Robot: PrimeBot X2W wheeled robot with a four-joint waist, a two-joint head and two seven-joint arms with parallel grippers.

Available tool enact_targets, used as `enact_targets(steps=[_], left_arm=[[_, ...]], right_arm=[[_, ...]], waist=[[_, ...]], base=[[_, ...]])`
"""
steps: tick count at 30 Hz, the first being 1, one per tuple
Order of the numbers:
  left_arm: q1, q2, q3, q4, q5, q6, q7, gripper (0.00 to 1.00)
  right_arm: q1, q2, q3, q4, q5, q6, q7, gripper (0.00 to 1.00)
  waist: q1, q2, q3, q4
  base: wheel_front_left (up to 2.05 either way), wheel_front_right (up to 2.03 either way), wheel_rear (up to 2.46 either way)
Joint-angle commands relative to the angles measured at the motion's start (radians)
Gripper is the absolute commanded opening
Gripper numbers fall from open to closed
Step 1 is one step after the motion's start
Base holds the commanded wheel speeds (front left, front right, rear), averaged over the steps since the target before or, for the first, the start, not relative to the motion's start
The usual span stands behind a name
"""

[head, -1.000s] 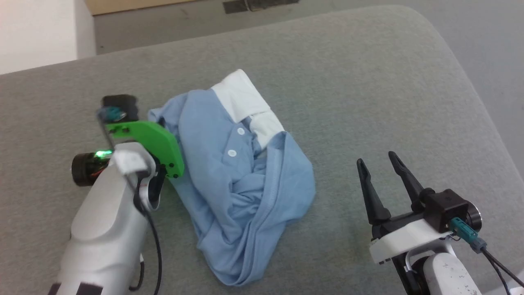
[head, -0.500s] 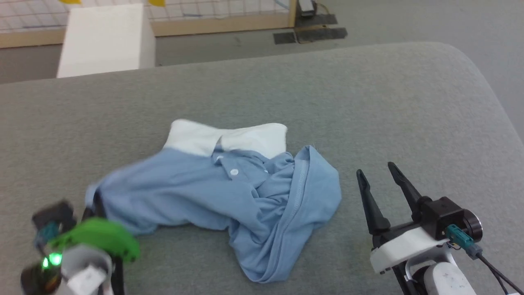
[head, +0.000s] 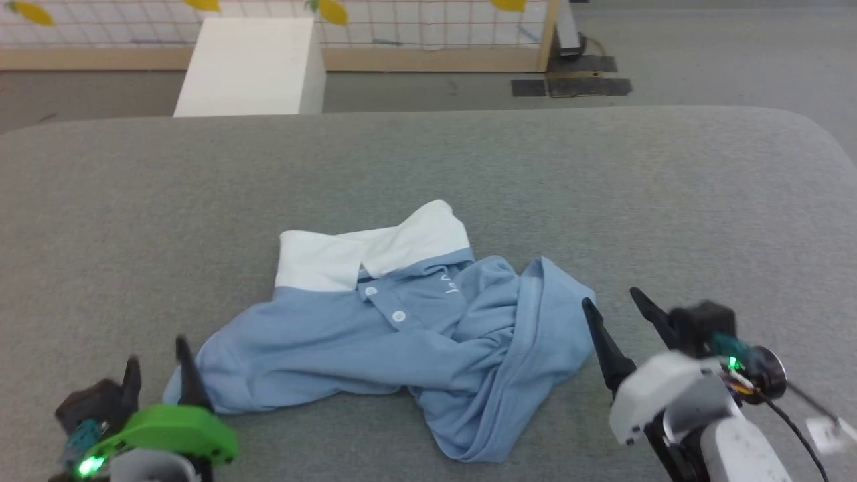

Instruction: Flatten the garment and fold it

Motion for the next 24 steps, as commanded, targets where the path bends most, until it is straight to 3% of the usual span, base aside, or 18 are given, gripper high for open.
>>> enact_targets(steps=[1, 5, 13, 14, 15, 16, 17, 24], left_arm=[[-0.036, -0.014, -0.007, -0.004, 0.023, -0.013, -0.04, 1.0], [-0.088, -0.046, -0.026, -0.006, 0.076, -0.043, -0.094, 1.0], [-0.137, -0.118, -0.009, 0.014, 0.142, -0.107, -0.103, 1.0], [-0.135, -0.127, 0.0, 0.02, 0.145, -0.113, -0.103, 1.0], [-0.134, -0.132, 0.006, 0.024, 0.151, -0.117, -0.103, 1.0], [-0.133, -0.138, 0.016, 0.028, 0.157, -0.122, -0.103, 1.0], [-0.131, -0.143, 0.024, 0.031, 0.16, -0.127, -0.103, 1.0], [-0.116, -0.16, 0.067, 0.07, 0.184, -0.161, -0.104, 1.0]], right_arm=[[-0.037, 0.0, 0.0, 0.012, 0.011, -0.002, 0.051, 1.0], [-0.108, 0.0, -0.015, 0.053, 0.023, -0.002, 0.215, 1.0], [-0.185, 0.0, -0.028, 0.176, 0.057, -0.002, 0.579, 1.0], [-0.18, 0.0, -0.018, 0.178, 0.087, -0.002, 0.622, 0.85], [-0.174, 0.0, -0.01, 0.174, 0.109, -0.002, 0.65, 0.42], [-0.165, 0.0, -0.001, 0.16, 0.135, -0.002, 0.671, 0.08], [-0.156, 0.0, 0.002, 0.144, 0.154, -0.002, 0.675, 0.0], [-0.028, 0.0, -0.009, -0.123, 0.265, -0.002, 0.553, 0.0]], waist=[[0.0, 0.0031, 0.022, 0.032], [0.0, 0.0031, 0.055, 0.065], [0.0, 0.0031, 0.103, 0.111], [0.0, 0.0031, 0.104, 0.113], [0.0, 0.0031, 0.103, 0.114], [0.0, 0.0031, 0.1, 0.114], [0.0, 0.0031, 0.097, 0.114], [0.0, 0.0031, 0.045, 0.09]], base=[[0.0, 0.0, 0.0], [0.0, 0.0, 0.0], [0.0, 0.0, 0.0], [0.0, 0.0, 0.0], [0.0, 0.0, 0.0], [0.0, 0.0, 0.0], [0.0, 0.0, 0.0], [0.0, 0.0, 0.0]])
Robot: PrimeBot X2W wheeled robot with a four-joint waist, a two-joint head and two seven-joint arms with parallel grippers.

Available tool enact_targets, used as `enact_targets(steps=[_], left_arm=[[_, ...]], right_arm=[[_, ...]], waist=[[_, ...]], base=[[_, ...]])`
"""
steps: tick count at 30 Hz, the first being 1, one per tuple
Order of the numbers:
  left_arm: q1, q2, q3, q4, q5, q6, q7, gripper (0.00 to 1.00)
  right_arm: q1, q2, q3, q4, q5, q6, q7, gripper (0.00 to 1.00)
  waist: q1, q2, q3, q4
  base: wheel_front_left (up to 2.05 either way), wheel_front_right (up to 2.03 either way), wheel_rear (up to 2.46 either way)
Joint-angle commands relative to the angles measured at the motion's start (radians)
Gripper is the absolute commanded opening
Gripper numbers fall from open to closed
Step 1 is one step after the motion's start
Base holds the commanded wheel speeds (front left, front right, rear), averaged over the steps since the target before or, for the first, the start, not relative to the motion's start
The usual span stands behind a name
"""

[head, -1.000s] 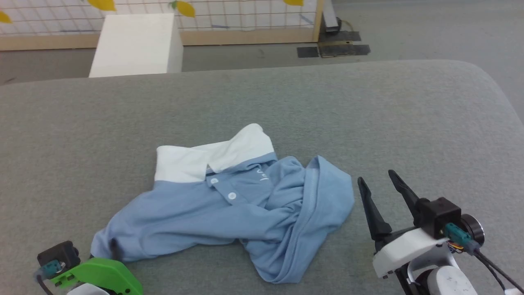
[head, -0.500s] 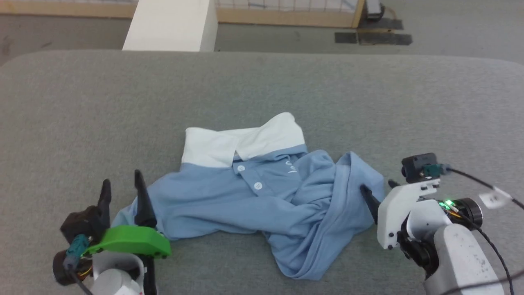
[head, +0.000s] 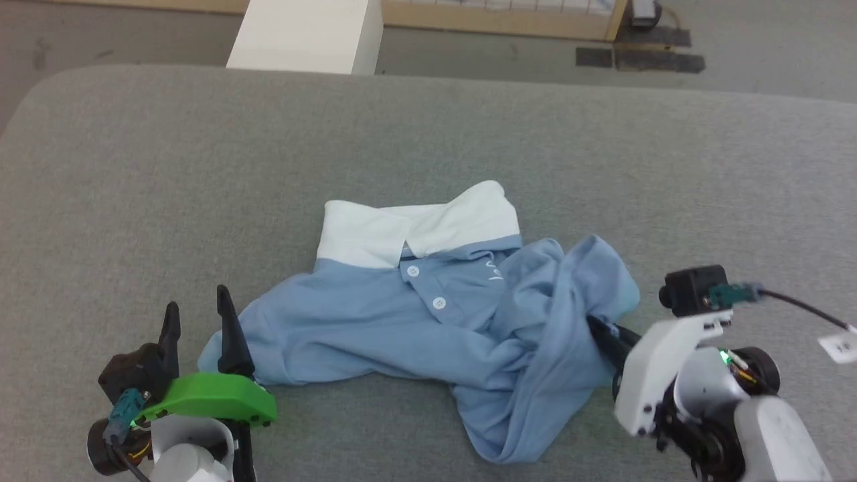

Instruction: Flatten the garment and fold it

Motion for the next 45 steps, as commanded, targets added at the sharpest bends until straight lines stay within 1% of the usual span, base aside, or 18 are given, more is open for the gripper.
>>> enact_targets(steps=[1, 4, 7, 9, 12, 13, 15, 18, 20, 23, 27, 29, 32, 37, 39, 43, 44, 45], left_arm=[[0.006, -0.006, 0.005, 0.005, 0.013, -0.009, -0.005, 1.0], [0.009, -0.007, 0.013, 0.012, 0.021, -0.015, -0.005, 1.0], [0.007, -0.006, 0.021, 0.017, 0.027, -0.022, -0.005, 1.0], [0.004, -0.008, 0.025, 0.02, 0.029, -0.026, -0.005, 1.0], [0.003, -0.011, 0.026, 0.026, 0.031, -0.032, -0.005, 1.0], [0.003, -0.012, 0.027, 0.03, 0.032, -0.034, -0.005, 1.0], [0.003, -0.015, 0.024, 0.037, 0.034, -0.038, -0.005, 1.0], [0.005, -0.017, 0.021, 0.046, 0.036, -0.046, -0.005, 1.0], [0.007, -0.017, 0.02, 0.05, 0.038, -0.05, -0.005, 1.0], [0.003, -0.019, 0.017, 0.051, 0.041, -0.058, -0.005, 1.0], [-0.008, -0.026, 0.008, 0.045, 0.049, -0.065, -0.005, 1.0], [-0.014, -0.03, 0.007, 0.042, 0.052, -0.066, -0.005, 1.0], [-0.024, -0.035, 0.005, 0.041, 0.055, -0.07, -0.005, 1.0], [-0.038, -0.044, 0.006, 0.038, 0.059, -0.074, -0.005, 1.0], [-0.043, -0.047, 0.008, 0.04, 0.06, -0.076, -0.005, 1.0], [-0.045, -0.052, 0.013, 0.045, 0.062, -0.08, -0.005, 1.0], [-0.046, -0.053, 0.015, 0.047, 0.063, -0.082, -0.005, 1.0], [-0.046, -0.054, 0.017, 0.048, 0.063, -0.083, -0.005, 1.0]], right_arm=[[0.044, -0.001, 0.026, -0.073, 0.033, -0.001, 0.001, 0.0], [0.126, -0.046, 0.142, -0.248, 0.138, -0.001, 0.042, 0.0], [0.23, -0.138, 0.24, -0.369, 0.24, -0.001, 0.151, 0.0], [0.284, -0.189, 0.274, -0.4, 0.274, -0.001, 0.221, 0.0], [0.336, -0.232, 0.301, -0.392, 0.287, -0.001, 0.3, 0.0], [0.347, -0.238, 0.297, -0.381, 0.27, -0.001, 0.311, 0.39], [0.36, -0.239, 0.285, -0.361, 0.232, -0.001, 0.315, 1.0], [0.348, -0.2, 0.228, -0.362, 0.17, -0.001, 0.232, 1.0], [0.314, -0.164, 0.187, -0.371, 0.12, -0.001, 0.125, 1.0], [0.242, -0.082, 0.108, -0.349, 0.035, -0.001, -0.084, 1.0], [0.149, -0.033, 0.068, -0.24, -0.061, -0.001, -0.263, 1.0], [0.103, -0.022, 0.065, -0.158, -0.093, -0.001, -0.301, 1.0], [0.036, -0.012, 0.06, -0.034, -0.138, -0.001, -0.294, 1.0], [-0.076, -0.002, 0.074, 0.135, -0.145, -0.001, -0.199, 1.0], [-0.11, -0.001, 0.1, 0.184, -0.135, -0.001, -0.14, 1.0], [-0.144, -0.003, 0.177, 0.252, -0.113, -0.001, 0.06, 1.0], [-0.148, -0.011, 0.191, 0.259, -0.103, -0.001, 0.117, 0.73], [-0.15, -0.018, 0.2, 0.257, -0.094, -0.001, 0.156, 0.37]], waist=[[0.0, 0.0031, -0.029, -0.025], [0.0, 0.0031, -0.042, -0.043], [0.0, 0.0031, -0.048, -0.062], [0.0, 0.0031, -0.05, -0.071], [0.0, 0.0031, -0.053, -0.078], [0.0, 0.0031, -0.057, -0.079], [0.0, 0.0031, -0.063, -0.075], [0.0, 0.0031, -0.072, -0.067], [0.0, 0.0031, -0.075, -0.058], [0.0, 0.0031, -0.068, -0.037], [0.0, 0.0031, -0.046, -0.009], [0.0, 0.0031, -0.03, 0.005], [0.0, 0.0031, -0.008, 0.024], [0.0, 0.0031, 0.026, 0.053], [0.0, 0.0031, 0.034, 0.061], [0.0, 0.0031, 0.039, 0.069], [0.0, 0.0031, 0.04, 0.07], [0.0, 0.0031, 0.04, 0.07]], base=[[0.0, 0.0, 0.0], [0.0, 0.0, 0.0], [0.0, 0.0, 0.0], [0.0, 0.0, 0.0], [0.0, 0.0, 0.0], [0.0, 0.0, 0.0], [0.0, 0.0, 0.0], [0.0, 0.0, 0.0], [0.0, 0.0, 0.0], [0.0, 0.0, 0.0], [0.0, 0.0, 0.0], [0.0, 0.0, 0.0], [0.0, 0.0, 0.0], [0.0, 0.0, 0.0], [0.0, 0.0, 0.0], [0.0, 0.0, 0.0], [0.0, 0.0, 0.0], [0.0, 0.0, 0.0]])
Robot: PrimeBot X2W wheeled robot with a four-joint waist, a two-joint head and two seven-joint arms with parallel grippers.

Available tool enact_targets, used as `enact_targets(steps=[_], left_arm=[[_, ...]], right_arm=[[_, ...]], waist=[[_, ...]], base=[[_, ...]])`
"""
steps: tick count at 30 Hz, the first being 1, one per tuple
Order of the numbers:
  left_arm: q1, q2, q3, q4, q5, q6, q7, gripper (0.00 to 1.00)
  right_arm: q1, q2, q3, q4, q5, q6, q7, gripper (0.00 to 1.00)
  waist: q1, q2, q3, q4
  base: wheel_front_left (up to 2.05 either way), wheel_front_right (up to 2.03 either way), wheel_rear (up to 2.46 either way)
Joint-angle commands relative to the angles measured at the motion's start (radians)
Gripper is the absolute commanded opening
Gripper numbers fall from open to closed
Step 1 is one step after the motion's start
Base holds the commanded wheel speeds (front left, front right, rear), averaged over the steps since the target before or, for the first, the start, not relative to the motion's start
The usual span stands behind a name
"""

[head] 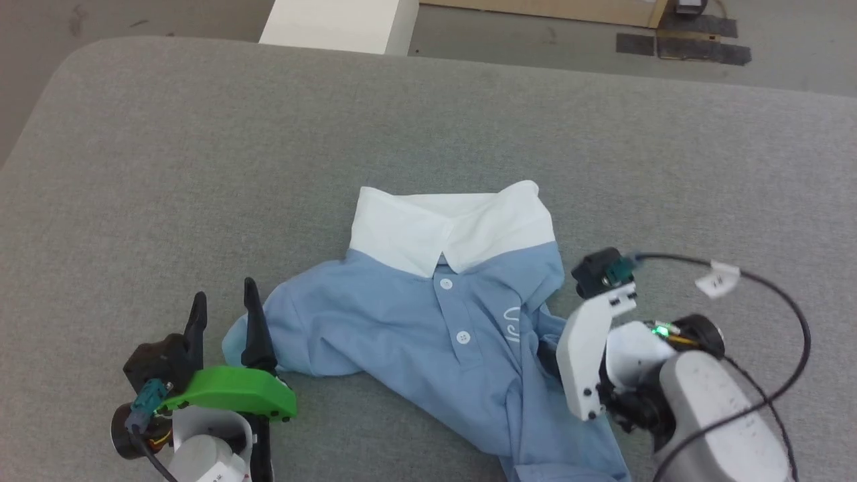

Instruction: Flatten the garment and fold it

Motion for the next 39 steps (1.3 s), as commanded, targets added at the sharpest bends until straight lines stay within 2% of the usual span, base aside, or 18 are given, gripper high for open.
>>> enact_targets(steps=[1, 2, 4, 8, 11, 15, 21, 25, 26, 27, 28, 33, 39], left_arm=[[-0.015, -0.005, 0.005, 0.004, 0.008, -0.006, -0.004, 1.0], [-0.016, -0.006, 0.007, 0.005, 0.009, -0.007, -0.004, 1.0], [-0.019, -0.007, 0.012, 0.007, 0.011, -0.008, -0.004, 1.0], [-0.024, -0.009, 0.022, 0.007, 0.014, -0.01, -0.004, 1.0], [-0.022, -0.011, 0.028, 0.005, 0.017, -0.012, -0.004, 1.0], [-0.019, -0.012, 0.031, 0.008, 0.021, -0.019, -0.004, 1.0], [-0.018, -0.013, 0.029, 0.015, 0.026, -0.029, -0.004, 1.0], [-0.023, -0.013, 0.027, 0.023, 0.029, -0.034, -0.004, 1.0], [-0.023, -0.013, 0.025, 0.026, 0.029, -0.036, -0.004, 1.0], [-0.024, -0.013, 0.022, 0.032, 0.03, -0.038, -0.004, 1.0], [-0.024, -0.013, 0.019, 0.037, 0.03, -0.039, -0.004, 1.0], [-0.052, -0.003, -0.002, 0.06, 0.037, -0.047, 0.027, 1.0], [-0.14, 0.011, -0.028, 0.117, 0.038, -0.038, 0.165, 1.0]], right_arm=[[0.017, -0.014, 0.019, 0.016, 0.017, -0.001, 0.057, 0.09], [0.013, -0.025, 0.018, 0.003, 0.019, -0.001, 0.072, 0.0], [0.002, -0.047, 0.002, -0.029, 0.01, -0.001, 0.066, 0.0], [-0.017, -0.07, -0.089, -0.09, -0.042, -0.001, -0.043, 0.0], [-0.024, -0.076, -0.21, -0.125, -0.115, -0.001, -0.158, 0.0], [-0.012, -0.065, -0.394, -0.132, -0.201, -0.001, -0.257, 0.0], [0.002, -0.035, -0.657, -0.088, -0.297, -0.001, -0.307, 0.0], [0.0, -0.017, -0.768, -0.041, -0.328, -0.001, -0.327, 0.0], [0.0, -0.014, -0.779, -0.03, -0.329, -0.001, -0.333, 0.06], [0.003, -0.009, -0.782, -0.018, -0.329, -0.001, -0.341, 0.5], [0.005, -0.005, -0.783, -0.011, -0.322, -0.001, -0.348, 1.0], [0.045, 0.008, -0.75, -0.031, -0.279, -0.001, -0.448, 1.0], [0.136, 0.013, -0.625, -0.093, -0.22, -0.001, -0.616, 1.0]], waist=[[0.0, 0.0031, 0.002, 0.002], [0.0, 0.0031, 0.002, 0.001], [0.0, 0.0031, 0.001, -0.002], [0.0, 0.0031, -0.006, -0.012], [0.0, 0.0031, -0.011, -0.023], [0.0, 0.0031, -0.018, -0.033], [0.0, 0.0031, -0.018, -0.05], [0.0, 0.0031, -0.014, -0.062], [0.0, 0.0031, -0.015, -0.065], [0.0, 0.0031, -0.016, -0.07], [0.0, 0.0031, -0.018, -0.074], [0.0, 0.0031, -0.026, -0.101], [0.0, 0.0031, -0.036, -0.144]], base=[[0.0, 0.0, 0.0], [0.0, 0.0, 0.0], [0.0, 0.0, 0.0], [0.0, 0.0, 0.0], [0.0, 0.0, 0.0], [0.0, 0.0, 0.0], [0.0, 0.0, 0.0], [0.0, 0.0, 0.0], [0.0, 0.0, 0.0], [0.0, 0.0, 0.0], [0.0, 0.0, 0.0], [0.0, 0.0, 0.0], [0.0, 0.0, 0.0]])
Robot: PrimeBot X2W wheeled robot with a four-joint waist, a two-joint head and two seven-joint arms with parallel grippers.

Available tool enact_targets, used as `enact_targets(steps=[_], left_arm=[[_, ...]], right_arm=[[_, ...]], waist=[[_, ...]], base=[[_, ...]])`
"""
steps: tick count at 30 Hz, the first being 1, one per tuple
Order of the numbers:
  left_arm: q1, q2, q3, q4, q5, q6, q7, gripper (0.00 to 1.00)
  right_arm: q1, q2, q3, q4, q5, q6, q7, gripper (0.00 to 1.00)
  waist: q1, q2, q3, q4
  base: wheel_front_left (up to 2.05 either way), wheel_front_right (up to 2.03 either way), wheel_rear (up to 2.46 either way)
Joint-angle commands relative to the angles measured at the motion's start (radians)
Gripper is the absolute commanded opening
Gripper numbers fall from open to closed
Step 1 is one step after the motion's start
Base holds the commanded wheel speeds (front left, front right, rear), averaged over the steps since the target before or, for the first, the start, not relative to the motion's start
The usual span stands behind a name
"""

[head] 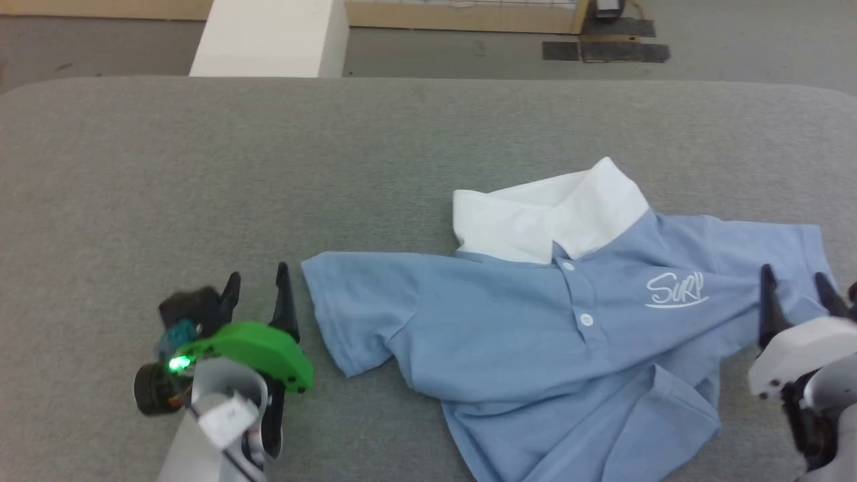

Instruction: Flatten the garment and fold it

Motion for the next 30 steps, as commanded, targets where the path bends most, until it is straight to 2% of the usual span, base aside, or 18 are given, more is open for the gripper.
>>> enact_targets(steps=[1, 7, 15, 18, 21, 22, 23, 24, 25, 30], left_arm=[[-0.036, 0.011, -0.005, 0.018, 0.012, 0.005, 0.036, 1.0], [-0.119, 0.023, -0.005, 0.094, 0.003, 0.046, 0.203, 1.0], [-0.185, 0.061, -0.006, 0.169, -0.006, 0.08, 0.396, 1.0], [-0.192, 0.073, -0.017, 0.196, -0.008, 0.081, 0.476, 1.0], [-0.178, 0.071, -0.039, 0.211, -0.027, 0.062, 0.592, 1.0], [-0.172, 0.072, -0.046, 0.21, -0.031, 0.054, 0.622, 0.85], [-0.166, 0.076, -0.052, 0.201, -0.033, 0.047, 0.642, 0.42], [-0.161, 0.078, -0.055, 0.186, -0.035, 0.042, 0.647, 0.1], [-0.156, 0.078, -0.056, 0.173, -0.038, 0.038, 0.643, 0.0], [-0.155, 0.091, -0.052, 0.11, -0.017, 0.033, 0.504, 0.0]], right_arm=[[0.028, 0.001, 0.026, -0.014, 0.015, -0.002, -0.03, 1.0], [0.099, 0.002, 0.131, -0.052, 0.079, -0.002, -0.091, 1.0], [0.128, 0.002, 0.2, -0.085, 0.115, -0.002, -0.089, 1.0], [0.129, 0.002, 0.213, -0.094, 0.122, -0.002, -0.079, 1.0], [0.133, 0.002, 0.221, -0.103, 0.129, -0.002, -0.07, 1.0], [0.134, 0.002, 0.222, -0.106, 0.129, -0.002, -0.068, 1.0], [0.136, 0.002, 0.223, -0.109, 0.13, -0.002, -0.066, 1.0], [0.137, 0.002, 0.224, -0.113, 0.132, -0.002, -0.064, 1.0], [0.137, 0.002, 0.226, -0.116, 0.131, -0.002, -0.063, 1.0], [0.128, 0.002, 0.227, -0.133, 0.119, -0.002, -0.061, 1.0]], waist=[[0.0, 0.0031, -0.008, -0.027], [0.0, 0.0031, -0.009, -0.085], [0.0, 0.0031, 0.009, -0.145], [0.0, 0.0031, 0.014, -0.157], [0.0, 0.0031, 0.013, -0.163], [0.0, 0.0031, 0.013, -0.163], [0.0, 0.0031, 0.012, -0.163], [0.0, 0.0031, 0.012, -0.162], [0.0, 0.0031, 0.012, -0.161], [0.0, 0.0031, 0.017, -0.142]], base=[[0.0, 0.0, 0.0], [0.0, 0.0, 0.0], [0.0, 0.0, 0.0], [0.0, 0.0, 0.0], [0.0, 0.0, 0.0], [0.0, 0.0, 0.0], [0.0, 0.0, 0.0], [0.0, 0.0, 0.0], [0.0, 0.0, 0.0], [0.0, 0.0, 0.0]])
